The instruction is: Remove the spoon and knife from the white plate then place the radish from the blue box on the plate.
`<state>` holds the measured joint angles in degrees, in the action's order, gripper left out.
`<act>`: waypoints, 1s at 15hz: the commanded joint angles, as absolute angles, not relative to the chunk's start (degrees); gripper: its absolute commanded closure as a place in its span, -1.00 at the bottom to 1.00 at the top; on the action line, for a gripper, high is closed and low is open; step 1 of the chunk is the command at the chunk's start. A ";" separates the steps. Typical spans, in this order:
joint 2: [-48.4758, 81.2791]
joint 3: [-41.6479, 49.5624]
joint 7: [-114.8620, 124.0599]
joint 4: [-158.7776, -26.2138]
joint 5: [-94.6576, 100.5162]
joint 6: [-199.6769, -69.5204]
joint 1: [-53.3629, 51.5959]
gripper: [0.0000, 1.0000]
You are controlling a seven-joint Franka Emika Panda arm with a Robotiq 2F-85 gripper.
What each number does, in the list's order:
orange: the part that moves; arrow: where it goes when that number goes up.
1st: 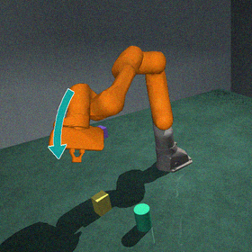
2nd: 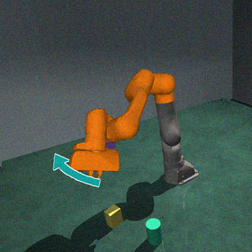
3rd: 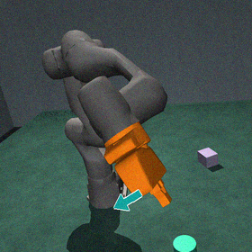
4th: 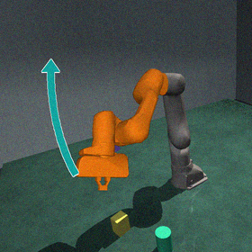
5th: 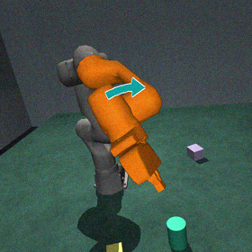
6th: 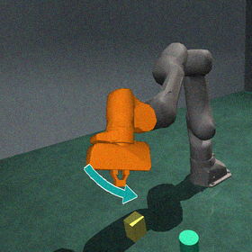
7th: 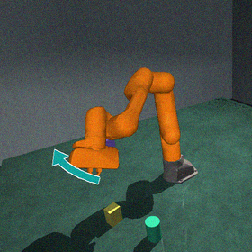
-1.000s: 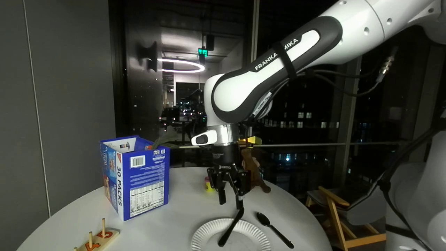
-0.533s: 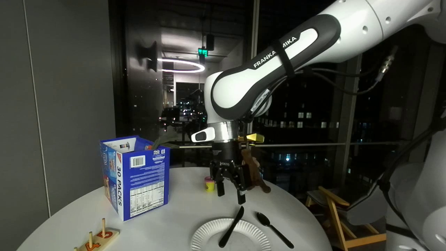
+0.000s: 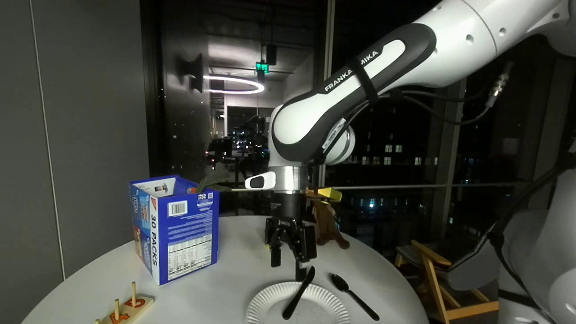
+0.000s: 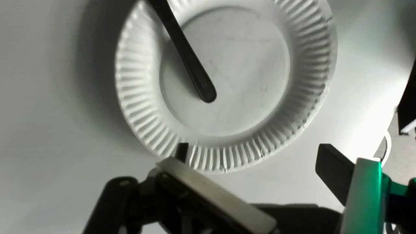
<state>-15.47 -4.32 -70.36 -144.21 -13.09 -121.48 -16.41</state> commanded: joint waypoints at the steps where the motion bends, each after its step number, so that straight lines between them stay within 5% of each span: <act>1: -14.86 -5.00 -71.33 -151.04 -27.47 -131.68 -19.07 -1.00; 6: -9.07 -7.00 -72.01 -158.29 -52.23 -154.24 -28.73 -1.00; 15: -12.19 -8.87 -72.32 -159.34 -47.54 -146.58 -23.67 -1.00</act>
